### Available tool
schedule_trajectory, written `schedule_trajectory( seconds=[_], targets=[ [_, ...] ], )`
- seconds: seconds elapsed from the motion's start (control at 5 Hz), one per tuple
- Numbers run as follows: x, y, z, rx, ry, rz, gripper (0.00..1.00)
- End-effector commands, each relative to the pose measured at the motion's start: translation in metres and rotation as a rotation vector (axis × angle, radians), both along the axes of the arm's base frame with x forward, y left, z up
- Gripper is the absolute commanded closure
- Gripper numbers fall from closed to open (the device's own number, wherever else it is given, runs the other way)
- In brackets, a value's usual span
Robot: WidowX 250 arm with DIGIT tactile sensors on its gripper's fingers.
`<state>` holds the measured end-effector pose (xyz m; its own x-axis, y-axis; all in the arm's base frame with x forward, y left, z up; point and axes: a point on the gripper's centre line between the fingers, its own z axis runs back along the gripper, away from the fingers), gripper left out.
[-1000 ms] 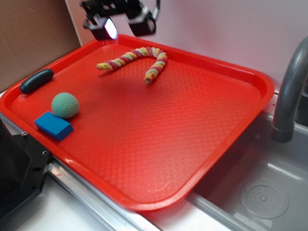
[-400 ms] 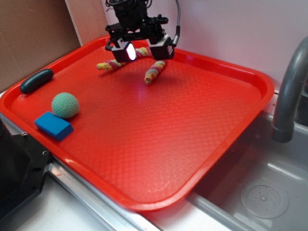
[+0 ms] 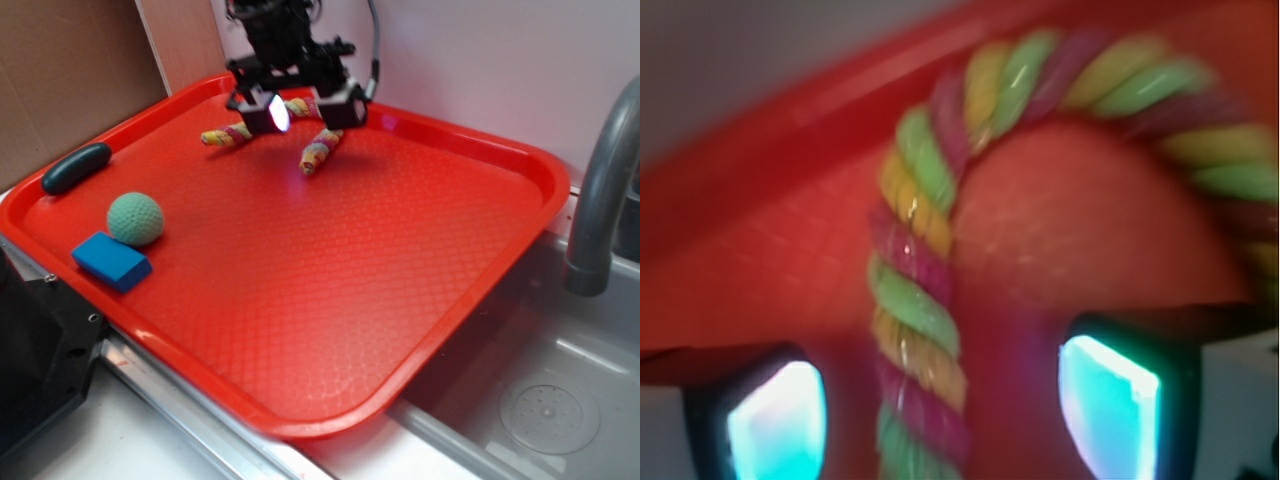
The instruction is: Grab the multicolored rope.
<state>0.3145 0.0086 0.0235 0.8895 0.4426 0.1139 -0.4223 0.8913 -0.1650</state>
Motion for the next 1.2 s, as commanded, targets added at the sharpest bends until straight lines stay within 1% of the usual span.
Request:
schedule_trajectory(
  seconds=[0.0, 0.2, 0.4, 0.8, 1.0],
  targets=[
    [0.016, -0.005, 0.000, 0.022, -0.022, 0.016, 0.00],
    [0.013, -0.004, 0.000, 0.032, -0.013, 0.021, 1.00],
    [0.011, -0.002, 0.003, 0.025, -0.023, 0.021, 1.00],
    [0.008, 0.000, 0.006, 0.006, -0.009, 0.016, 1.00],
    [-0.001, 0.004, 0.027, 0.002, 0.001, -0.011, 1.00]
  ],
)
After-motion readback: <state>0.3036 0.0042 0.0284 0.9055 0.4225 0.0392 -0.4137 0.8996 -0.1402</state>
